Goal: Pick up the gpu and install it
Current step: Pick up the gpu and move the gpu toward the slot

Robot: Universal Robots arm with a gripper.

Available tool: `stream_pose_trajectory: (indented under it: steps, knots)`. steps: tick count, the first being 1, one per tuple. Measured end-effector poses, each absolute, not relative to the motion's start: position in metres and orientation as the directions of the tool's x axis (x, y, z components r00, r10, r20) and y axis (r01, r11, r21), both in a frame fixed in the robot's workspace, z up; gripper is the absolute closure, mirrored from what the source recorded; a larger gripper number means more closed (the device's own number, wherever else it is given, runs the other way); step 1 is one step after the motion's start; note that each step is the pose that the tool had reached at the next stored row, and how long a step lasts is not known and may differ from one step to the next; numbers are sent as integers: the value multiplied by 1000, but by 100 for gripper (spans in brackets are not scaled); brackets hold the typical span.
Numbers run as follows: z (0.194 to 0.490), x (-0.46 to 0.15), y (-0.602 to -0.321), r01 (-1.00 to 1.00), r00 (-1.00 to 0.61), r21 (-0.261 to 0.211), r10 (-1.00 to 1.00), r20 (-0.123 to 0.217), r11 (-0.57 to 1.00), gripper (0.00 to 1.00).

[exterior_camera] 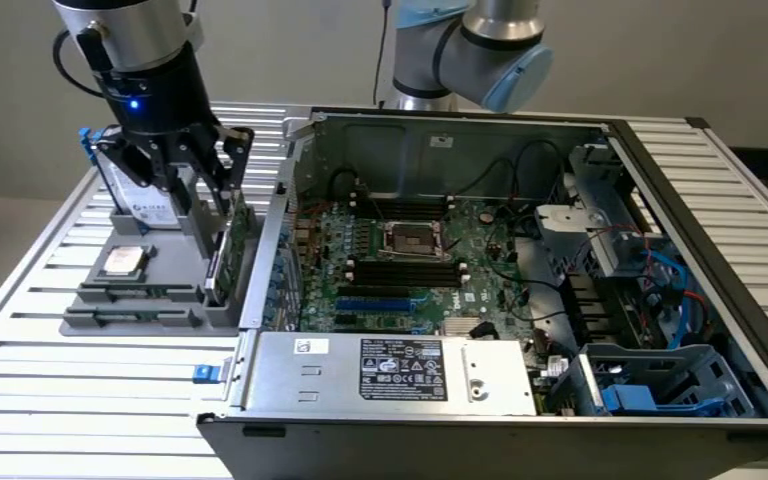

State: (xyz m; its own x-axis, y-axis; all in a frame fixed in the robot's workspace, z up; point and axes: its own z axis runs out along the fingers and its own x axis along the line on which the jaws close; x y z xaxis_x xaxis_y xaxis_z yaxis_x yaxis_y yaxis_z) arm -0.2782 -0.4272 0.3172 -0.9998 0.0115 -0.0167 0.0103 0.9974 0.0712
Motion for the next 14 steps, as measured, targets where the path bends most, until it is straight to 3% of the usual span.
stream_pose_trajectory:
  steps: [14]
  knots:
    - [292,-278,-428,11,-1000,71,12,-17,997,52]
